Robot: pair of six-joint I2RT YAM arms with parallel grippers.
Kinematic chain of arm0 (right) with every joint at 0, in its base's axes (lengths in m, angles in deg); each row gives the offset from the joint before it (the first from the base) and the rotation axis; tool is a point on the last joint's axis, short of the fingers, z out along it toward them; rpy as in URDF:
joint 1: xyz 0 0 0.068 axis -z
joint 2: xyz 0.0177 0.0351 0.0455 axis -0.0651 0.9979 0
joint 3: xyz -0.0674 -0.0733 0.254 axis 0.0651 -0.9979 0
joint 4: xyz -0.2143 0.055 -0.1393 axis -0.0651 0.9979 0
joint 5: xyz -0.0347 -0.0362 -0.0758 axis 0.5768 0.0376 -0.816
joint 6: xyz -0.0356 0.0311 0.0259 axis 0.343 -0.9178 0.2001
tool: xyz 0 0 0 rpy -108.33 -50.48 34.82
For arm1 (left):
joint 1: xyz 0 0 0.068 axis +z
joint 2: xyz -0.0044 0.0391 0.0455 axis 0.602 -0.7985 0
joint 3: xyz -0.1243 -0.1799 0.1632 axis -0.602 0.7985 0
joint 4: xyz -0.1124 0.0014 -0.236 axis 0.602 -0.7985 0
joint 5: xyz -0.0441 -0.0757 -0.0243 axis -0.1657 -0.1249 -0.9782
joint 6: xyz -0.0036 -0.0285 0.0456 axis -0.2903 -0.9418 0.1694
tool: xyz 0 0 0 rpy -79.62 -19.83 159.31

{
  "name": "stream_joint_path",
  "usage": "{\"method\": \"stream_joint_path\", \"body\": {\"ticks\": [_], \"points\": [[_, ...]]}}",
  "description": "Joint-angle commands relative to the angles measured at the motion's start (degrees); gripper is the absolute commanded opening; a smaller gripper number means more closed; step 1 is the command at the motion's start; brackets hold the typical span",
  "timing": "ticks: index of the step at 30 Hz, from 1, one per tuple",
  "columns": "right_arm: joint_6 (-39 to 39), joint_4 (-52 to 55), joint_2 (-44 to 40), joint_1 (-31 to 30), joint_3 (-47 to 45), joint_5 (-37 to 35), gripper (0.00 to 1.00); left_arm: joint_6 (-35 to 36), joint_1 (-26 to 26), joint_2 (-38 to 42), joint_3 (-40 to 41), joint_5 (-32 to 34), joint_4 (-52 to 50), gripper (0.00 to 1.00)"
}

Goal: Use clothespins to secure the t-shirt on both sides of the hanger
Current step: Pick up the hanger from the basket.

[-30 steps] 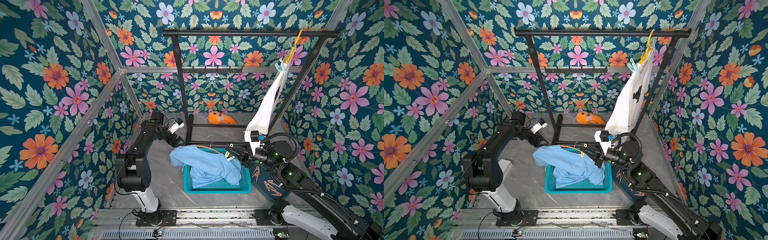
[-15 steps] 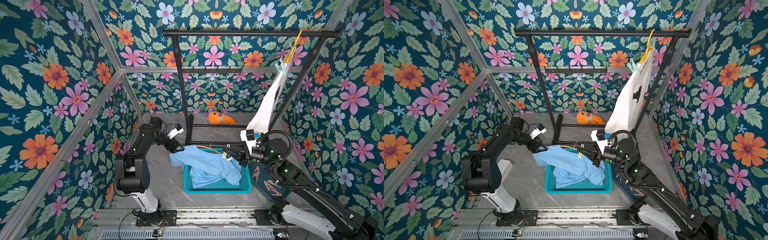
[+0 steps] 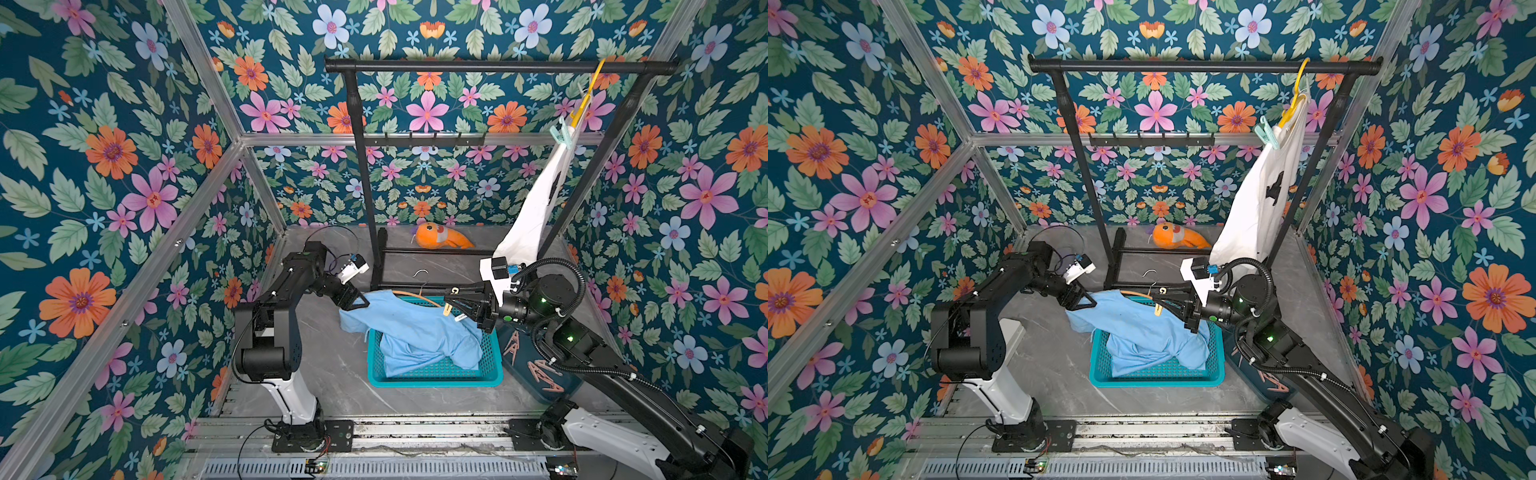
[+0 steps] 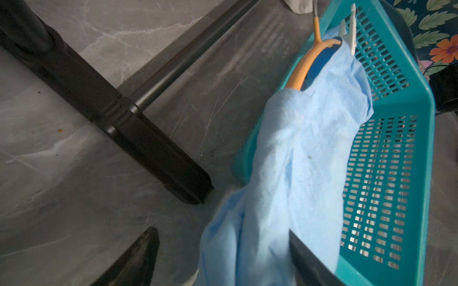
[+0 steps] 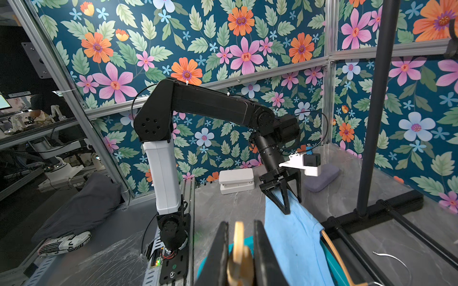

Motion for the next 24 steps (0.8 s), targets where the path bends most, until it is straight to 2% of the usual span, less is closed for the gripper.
{"method": "stream_joint_path", "body": {"ticks": [1, 3, 9, 11, 19, 24], "points": [[0.3, -2.3, 0.2, 0.0, 0.2, 0.9, 0.0, 0.0, 0.0, 0.2, 0.1, -2.5, 0.3, 0.69], [0.2, -2.6, 0.2, 0.0, 0.2, 1.0, 0.0, 0.0, 0.0, 0.2, 0.0, -2.4, 0.4, 0.57], [0.3, -2.3, 0.0, 0.0, 0.3, 1.1, 0.0, -0.3, 0.0, 2.2, 0.2, -1.9, 0.9, 0.38], [0.3, -2.3, 0.2, 0.0, 0.4, 1.1, 0.0, -1.5, 0.0, 3.3, 1.0, -1.3, 2.7, 0.23], [0.4, -2.5, 0.2, 0.0, 0.6, 1.3, 0.0, -1.9, 0.0, 7.4, 3.2, -1.9, 5.8, 0.07], [0.4, -2.5, -0.3, 0.0, 0.7, 1.3, 0.0, -2.5, 0.0, 10.9, 4.9, -2.0, 7.9, 0.0]]}}
